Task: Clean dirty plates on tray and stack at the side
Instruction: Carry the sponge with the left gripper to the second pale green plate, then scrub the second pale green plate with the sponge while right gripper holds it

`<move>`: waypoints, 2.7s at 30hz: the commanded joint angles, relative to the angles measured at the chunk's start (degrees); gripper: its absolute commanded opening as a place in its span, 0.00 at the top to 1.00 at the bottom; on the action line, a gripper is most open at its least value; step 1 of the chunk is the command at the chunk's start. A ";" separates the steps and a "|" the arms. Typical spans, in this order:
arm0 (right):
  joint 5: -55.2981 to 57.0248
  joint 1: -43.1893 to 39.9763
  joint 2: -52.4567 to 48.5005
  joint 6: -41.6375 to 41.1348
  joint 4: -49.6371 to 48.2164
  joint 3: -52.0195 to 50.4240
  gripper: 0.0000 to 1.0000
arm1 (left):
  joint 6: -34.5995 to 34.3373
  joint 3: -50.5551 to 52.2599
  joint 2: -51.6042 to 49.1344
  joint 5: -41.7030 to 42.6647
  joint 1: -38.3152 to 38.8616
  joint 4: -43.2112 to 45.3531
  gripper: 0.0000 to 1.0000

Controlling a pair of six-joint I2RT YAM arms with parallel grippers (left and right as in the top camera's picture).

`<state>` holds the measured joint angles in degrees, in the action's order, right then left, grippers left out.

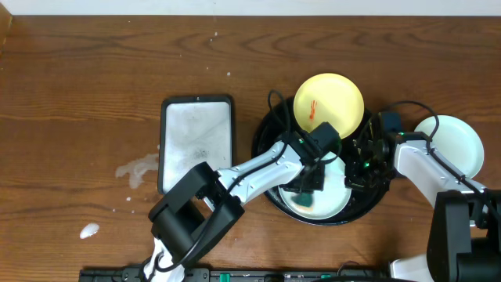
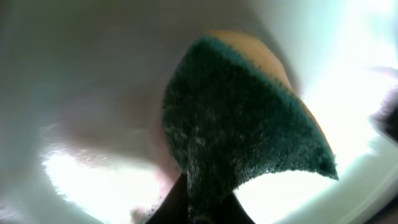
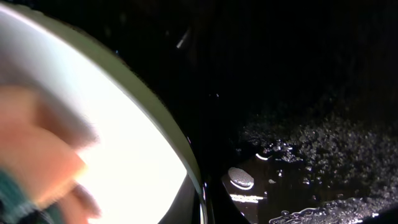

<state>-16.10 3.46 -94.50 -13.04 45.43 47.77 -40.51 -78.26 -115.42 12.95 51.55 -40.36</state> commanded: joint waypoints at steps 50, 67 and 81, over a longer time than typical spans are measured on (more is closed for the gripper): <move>3.87 0.00 -1.25 -1.68 -0.37 -0.39 0.99 | 4.72 -4.85 -2.01 -37.46 -3.72 -10.78 0.93; 3.85 -0.04 -1.25 -1.70 -0.20 -0.39 0.99 | 4.68 -4.31 -4.87 8.76 -2.84 8.39 0.92; 3.85 -0.04 -1.25 -1.70 -0.20 -0.39 0.99 | 7.61 -4.31 -5.27 13.29 4.59 8.79 0.92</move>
<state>-17.04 3.33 -95.04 -14.48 45.52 47.94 -35.73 -82.96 -119.15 22.17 54.92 -31.75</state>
